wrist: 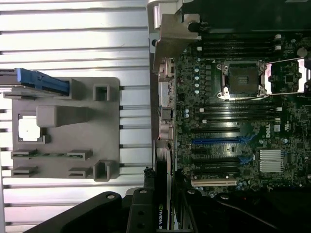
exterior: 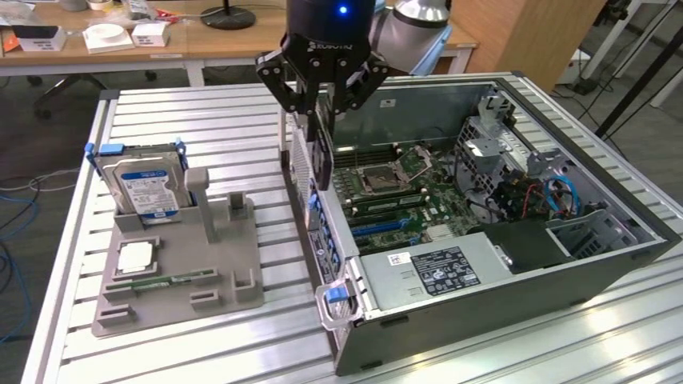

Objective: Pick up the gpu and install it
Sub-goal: 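Pick up the gpu and move the gpu toward the slot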

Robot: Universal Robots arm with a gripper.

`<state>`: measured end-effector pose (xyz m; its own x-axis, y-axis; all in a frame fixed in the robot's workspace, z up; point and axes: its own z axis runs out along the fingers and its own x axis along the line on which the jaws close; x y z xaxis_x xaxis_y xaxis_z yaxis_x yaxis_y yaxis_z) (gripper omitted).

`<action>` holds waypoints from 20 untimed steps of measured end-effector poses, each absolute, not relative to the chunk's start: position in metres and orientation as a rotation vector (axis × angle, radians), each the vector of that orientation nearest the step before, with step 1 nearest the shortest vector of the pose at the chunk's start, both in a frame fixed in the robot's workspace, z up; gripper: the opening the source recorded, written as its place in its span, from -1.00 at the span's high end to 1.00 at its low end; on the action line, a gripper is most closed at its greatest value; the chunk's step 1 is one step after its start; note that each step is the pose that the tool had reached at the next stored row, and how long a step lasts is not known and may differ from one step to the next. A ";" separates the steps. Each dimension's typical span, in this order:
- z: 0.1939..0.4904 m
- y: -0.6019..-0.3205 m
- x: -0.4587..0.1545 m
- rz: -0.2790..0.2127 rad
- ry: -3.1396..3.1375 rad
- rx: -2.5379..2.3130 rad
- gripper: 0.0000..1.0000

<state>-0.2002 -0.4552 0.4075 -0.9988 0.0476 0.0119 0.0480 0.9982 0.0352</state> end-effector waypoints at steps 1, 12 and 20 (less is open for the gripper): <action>0.408 -0.455 -0.199 -0.056 -3.129 -0.075 0.47; 0.408 -0.455 -0.179 -0.056 -3.129 -0.075 0.47; 0.408 -0.455 -0.167 -0.056 -3.129 -0.075 0.47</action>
<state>-0.1670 -0.4552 0.4075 -0.9988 0.0477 0.0119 0.0480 0.9982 0.0352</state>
